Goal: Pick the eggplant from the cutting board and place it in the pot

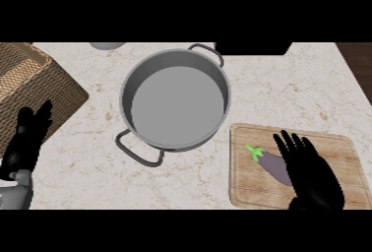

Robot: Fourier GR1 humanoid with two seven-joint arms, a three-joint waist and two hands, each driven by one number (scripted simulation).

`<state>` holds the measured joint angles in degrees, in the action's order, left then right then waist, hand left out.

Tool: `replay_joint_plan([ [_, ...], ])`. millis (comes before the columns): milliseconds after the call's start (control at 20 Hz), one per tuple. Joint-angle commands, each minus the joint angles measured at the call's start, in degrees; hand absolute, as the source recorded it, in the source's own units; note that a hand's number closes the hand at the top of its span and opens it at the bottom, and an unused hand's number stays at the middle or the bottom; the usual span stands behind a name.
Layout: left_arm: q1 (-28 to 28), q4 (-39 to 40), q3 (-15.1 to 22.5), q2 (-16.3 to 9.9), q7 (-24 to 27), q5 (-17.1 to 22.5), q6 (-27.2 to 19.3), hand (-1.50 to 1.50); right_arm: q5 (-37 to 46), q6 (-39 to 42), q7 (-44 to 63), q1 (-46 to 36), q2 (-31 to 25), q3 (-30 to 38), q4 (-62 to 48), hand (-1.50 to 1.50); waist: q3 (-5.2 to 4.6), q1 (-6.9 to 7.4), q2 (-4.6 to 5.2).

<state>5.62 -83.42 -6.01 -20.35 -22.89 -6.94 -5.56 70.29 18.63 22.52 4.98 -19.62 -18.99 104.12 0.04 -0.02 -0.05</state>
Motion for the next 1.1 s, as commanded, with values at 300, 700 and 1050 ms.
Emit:
replay_joint_plan([
  [300,0.0,1.8,-1.2,1.8,1.6,-2.1,0.8,0.00,4.6,-5.1,-6.7,-2.1,-0.6,-0.1,-2.1,1.50,-0.04,-0.04,0.02],
  [700,-1.2,2.0,-1.9,2.9,3.1,-3.1,1.5,0.00,9.8,-12.3,-10.0,-0.6,-0.4,-0.7,-1.3,1.50,-0.04,-0.06,0.02],
  [1050,-0.2,0.0,-3.1,1.5,0.3,-2.5,1.4,0.00,0.1,-4.5,7.2,9.7,11.2,8.7,4.2,1.50,-0.03,-1.89,-0.20],
])
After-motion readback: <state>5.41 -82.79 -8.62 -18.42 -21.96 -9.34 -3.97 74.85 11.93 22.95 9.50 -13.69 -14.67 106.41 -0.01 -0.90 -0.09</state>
